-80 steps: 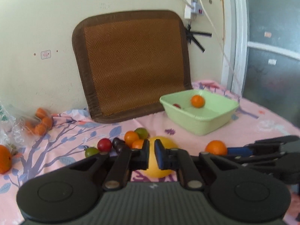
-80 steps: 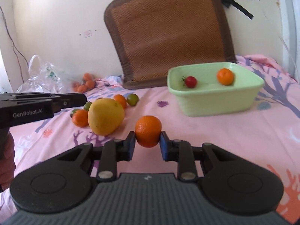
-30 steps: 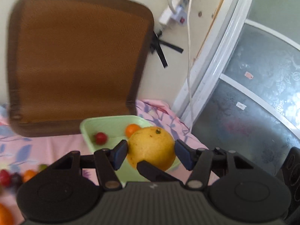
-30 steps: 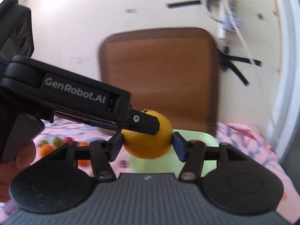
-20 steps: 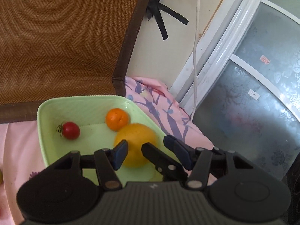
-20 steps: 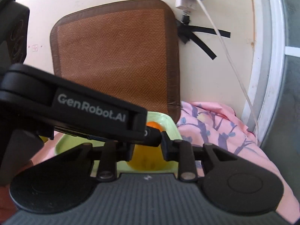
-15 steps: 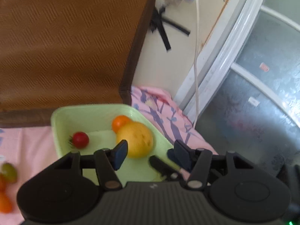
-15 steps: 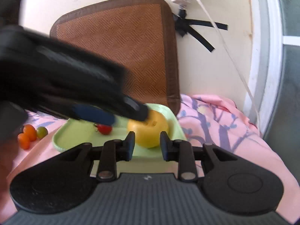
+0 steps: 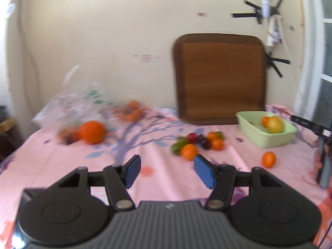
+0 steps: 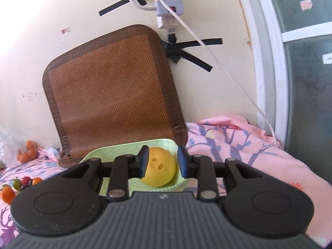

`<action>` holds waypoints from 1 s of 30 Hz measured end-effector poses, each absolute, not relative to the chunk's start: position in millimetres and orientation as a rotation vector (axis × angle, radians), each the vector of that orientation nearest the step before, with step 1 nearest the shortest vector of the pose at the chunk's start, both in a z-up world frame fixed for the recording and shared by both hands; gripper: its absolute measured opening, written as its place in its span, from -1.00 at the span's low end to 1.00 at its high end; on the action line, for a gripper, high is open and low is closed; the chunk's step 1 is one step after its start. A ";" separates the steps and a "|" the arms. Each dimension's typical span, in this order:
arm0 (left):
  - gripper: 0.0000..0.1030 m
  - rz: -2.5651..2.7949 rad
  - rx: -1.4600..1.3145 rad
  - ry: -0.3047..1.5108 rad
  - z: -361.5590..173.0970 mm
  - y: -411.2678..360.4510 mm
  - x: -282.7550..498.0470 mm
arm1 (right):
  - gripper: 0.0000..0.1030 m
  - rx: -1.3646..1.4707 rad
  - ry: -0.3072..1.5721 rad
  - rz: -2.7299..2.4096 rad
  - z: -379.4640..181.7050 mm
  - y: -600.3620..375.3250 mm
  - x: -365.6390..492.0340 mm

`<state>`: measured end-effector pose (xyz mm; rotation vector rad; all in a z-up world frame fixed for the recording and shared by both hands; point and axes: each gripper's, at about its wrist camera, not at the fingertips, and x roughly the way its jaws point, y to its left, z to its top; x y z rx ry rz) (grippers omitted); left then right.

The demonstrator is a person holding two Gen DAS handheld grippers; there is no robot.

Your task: Organize fruits

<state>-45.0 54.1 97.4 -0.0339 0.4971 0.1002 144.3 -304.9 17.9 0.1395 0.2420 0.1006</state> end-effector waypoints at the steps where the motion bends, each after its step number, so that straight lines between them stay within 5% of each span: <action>1: 0.12 0.126 -0.054 0.491 98.9 58.5 -49.5 | -0.37 0.151 0.249 0.099 16.3 -307.3 143.9; 19: 0.23 0.154 -0.032 0.448 115.6 23.3 -71.4 | -0.37 0.216 0.256 0.143 17.5 -321.1 143.3; 30: 0.21 0.047 -0.048 0.557 60.1 39.3 -45.6 | -0.37 0.186 0.234 0.181 17.5 -312.9 135.0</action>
